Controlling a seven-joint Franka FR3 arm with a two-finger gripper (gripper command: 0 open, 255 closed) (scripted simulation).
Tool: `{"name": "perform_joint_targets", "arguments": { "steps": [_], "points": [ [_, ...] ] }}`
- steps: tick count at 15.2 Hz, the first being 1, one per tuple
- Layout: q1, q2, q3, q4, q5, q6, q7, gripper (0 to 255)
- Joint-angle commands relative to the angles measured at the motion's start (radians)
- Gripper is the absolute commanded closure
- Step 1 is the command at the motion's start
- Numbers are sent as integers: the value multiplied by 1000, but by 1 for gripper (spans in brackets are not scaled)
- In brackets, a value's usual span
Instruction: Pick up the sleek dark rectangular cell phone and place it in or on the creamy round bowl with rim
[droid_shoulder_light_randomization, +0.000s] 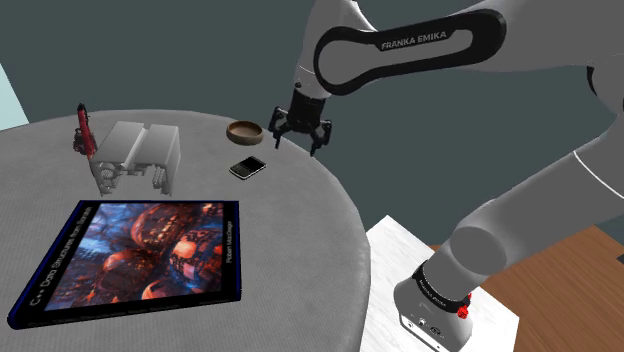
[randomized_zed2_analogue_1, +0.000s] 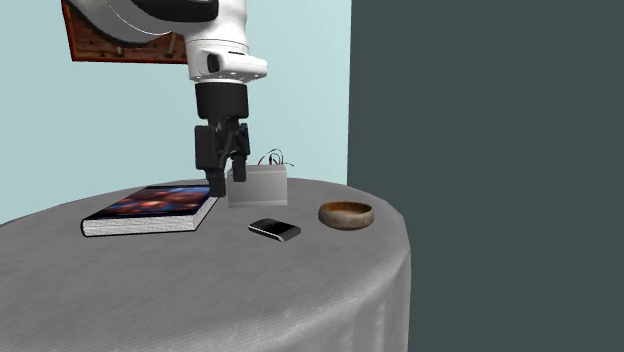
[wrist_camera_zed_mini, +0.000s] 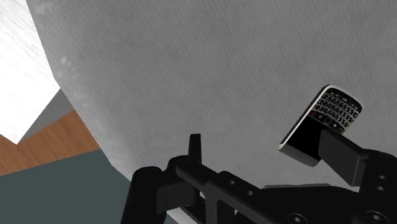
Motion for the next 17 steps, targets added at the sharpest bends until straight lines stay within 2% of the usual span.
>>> {"name": "perform_joint_targets", "arguments": {
  "steps": [1,5,10,17],
  "points": [
    [-14,86,31,41,-27,45,113,0],
    [-22,260,61,143,-110,107,328,0],
    [11,466,40,292,-218,151,567,0],
    [27,525,25,266,-255,229,592,0]
  ]
}}
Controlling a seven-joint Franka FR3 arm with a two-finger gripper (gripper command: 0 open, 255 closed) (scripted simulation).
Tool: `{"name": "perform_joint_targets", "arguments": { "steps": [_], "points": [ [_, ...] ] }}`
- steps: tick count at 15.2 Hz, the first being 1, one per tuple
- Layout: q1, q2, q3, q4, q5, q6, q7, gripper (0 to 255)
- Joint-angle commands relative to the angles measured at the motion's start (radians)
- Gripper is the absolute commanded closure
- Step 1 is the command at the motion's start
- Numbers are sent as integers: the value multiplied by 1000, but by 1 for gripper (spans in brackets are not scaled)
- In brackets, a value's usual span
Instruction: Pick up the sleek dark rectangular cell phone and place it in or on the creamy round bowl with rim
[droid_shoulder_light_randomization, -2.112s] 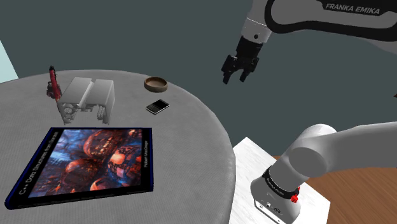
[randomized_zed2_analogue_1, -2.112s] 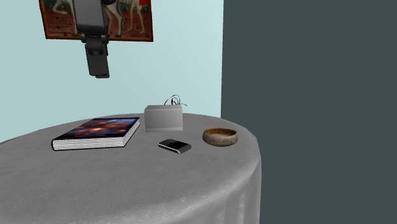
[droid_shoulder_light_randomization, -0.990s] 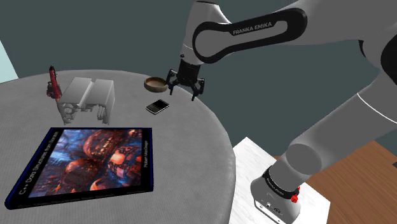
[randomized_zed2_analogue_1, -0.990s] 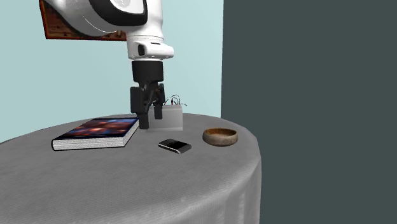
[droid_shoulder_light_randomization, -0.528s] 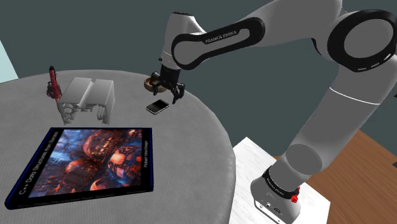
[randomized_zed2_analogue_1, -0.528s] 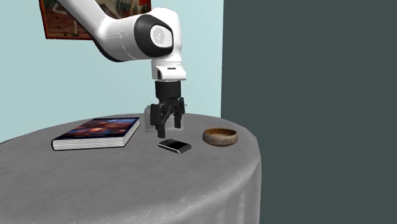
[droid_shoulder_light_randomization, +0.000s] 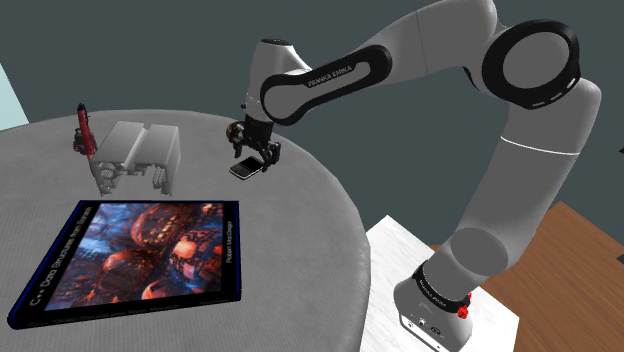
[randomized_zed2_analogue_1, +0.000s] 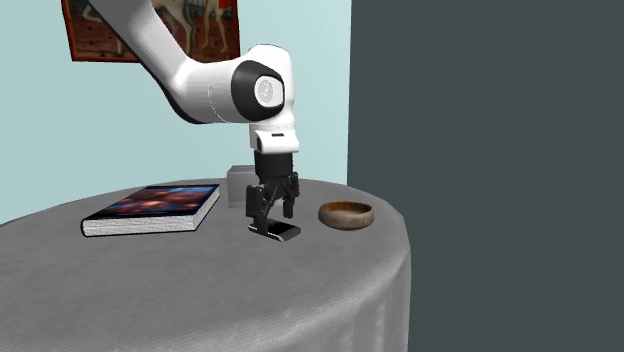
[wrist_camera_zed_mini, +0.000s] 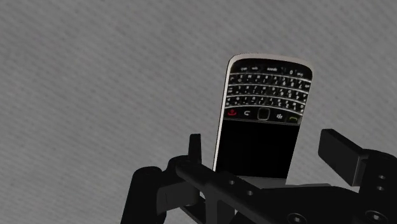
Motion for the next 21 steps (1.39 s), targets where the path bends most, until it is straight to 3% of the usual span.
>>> {"name": "perform_joint_targets", "arguments": {
  "steps": [1,8,9,21],
  "points": [
    [3,15,-4,-7,-10,21,7,0],
    [3,15,-4,-7,-10,21,7,0],
    [3,15,-4,-7,-10,21,7,255],
    [-2,-9,2,6,6,-13,-3,255]
  ]
}}
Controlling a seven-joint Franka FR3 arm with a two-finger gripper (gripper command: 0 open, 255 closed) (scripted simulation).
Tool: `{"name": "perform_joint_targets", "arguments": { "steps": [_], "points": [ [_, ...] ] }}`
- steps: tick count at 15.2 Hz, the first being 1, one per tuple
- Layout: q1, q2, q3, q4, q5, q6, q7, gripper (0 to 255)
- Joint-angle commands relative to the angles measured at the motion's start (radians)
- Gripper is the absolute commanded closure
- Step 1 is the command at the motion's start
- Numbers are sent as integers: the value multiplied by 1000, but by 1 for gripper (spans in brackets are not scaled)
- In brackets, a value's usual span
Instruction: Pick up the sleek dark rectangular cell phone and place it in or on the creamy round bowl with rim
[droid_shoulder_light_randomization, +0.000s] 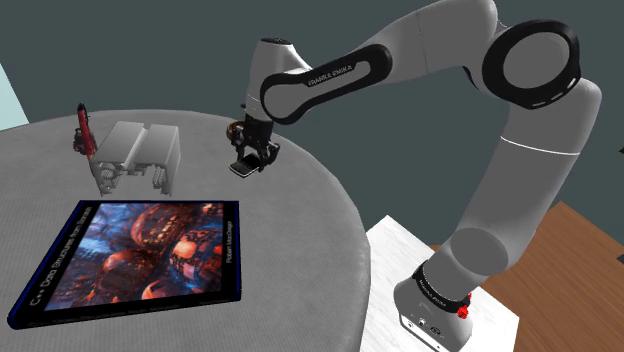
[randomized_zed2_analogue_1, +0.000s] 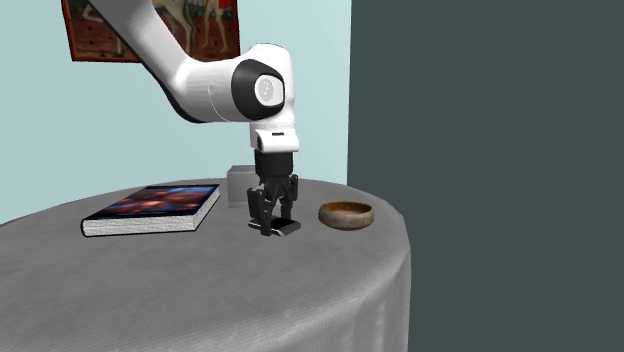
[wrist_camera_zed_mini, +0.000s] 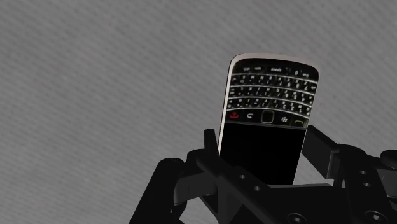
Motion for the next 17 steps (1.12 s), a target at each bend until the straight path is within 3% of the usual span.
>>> {"name": "perform_joint_targets", "arguments": {
  "steps": [1,17],
  "points": [
    [-3,-15,4,7,10,-21,-5,255],
    [-19,-112,21,114,71,-213,-42,255]
  ]
}}
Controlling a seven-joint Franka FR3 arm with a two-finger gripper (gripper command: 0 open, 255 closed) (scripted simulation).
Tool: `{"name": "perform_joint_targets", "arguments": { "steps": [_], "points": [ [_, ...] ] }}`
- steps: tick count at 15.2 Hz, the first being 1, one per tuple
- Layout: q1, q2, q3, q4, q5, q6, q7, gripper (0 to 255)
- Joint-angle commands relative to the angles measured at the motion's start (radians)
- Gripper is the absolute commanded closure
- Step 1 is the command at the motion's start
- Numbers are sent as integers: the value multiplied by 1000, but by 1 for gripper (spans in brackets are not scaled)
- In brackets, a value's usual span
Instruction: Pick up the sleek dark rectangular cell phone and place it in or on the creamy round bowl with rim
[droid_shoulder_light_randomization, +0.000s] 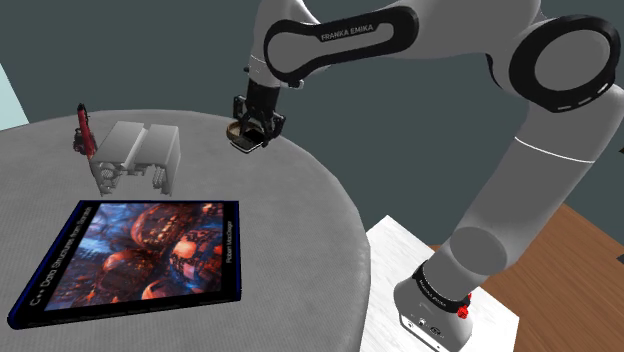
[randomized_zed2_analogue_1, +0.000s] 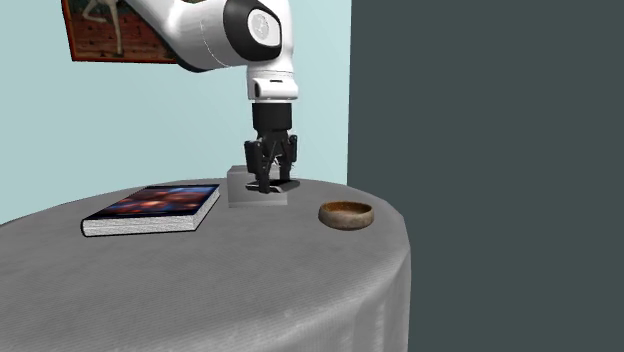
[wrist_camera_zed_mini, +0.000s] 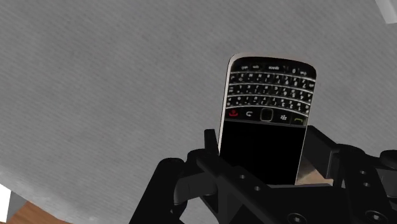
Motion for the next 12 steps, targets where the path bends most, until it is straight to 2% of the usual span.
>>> {"name": "perform_joint_targets", "arguments": {
  "steps": [1,4,12],
  "points": [
    [-1,-9,1,20,6,-28,-4,255],
    [-3,-18,2,41,11,-57,-7,255],
    [-6,241,-54,398,-87,-178,-71,255]
  ]
}}
